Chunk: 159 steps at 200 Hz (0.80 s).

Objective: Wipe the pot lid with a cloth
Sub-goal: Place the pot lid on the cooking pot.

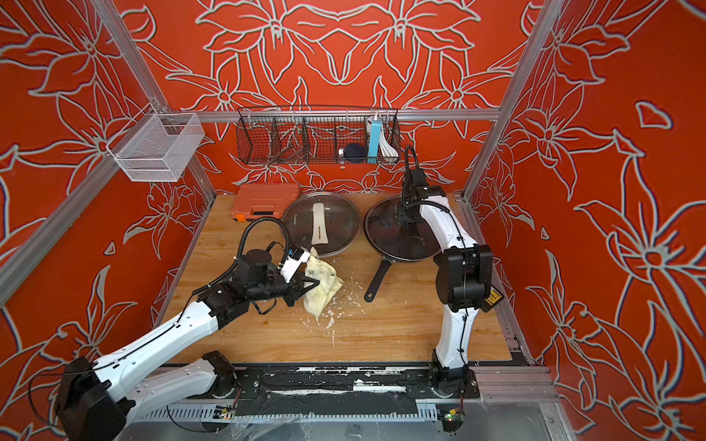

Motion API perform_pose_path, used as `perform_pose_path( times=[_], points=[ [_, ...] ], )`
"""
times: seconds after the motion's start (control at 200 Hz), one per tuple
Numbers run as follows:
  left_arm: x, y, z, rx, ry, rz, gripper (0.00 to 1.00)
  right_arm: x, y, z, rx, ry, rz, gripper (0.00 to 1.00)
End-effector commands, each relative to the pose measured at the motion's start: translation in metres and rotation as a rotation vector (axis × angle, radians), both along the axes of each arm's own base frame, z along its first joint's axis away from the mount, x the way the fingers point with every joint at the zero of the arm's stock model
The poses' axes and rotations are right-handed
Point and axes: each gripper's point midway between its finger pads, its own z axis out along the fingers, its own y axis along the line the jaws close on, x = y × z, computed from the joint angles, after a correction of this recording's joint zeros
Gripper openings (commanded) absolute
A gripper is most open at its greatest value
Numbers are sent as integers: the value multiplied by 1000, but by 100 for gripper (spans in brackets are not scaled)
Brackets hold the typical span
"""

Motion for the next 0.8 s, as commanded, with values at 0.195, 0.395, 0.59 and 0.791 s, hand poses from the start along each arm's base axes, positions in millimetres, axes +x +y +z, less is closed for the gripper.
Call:
perform_pose_path(
  times=[0.195,0.395,0.59,0.791],
  points=[
    [-4,2,17,-20,-64,-17,0,28,2,24,-3,-85,2,0],
    [-4,4,19,-19,-75,-10,0,32,-7,14,-40,-76,-3,0],
    [-4,4,19,-16,-74,-9,0,37,-2,7,-8,-64,4,0],
    [-4,4,17,-12,-72,-6,0,44,4,4,20,-78,10,0]
  ],
)
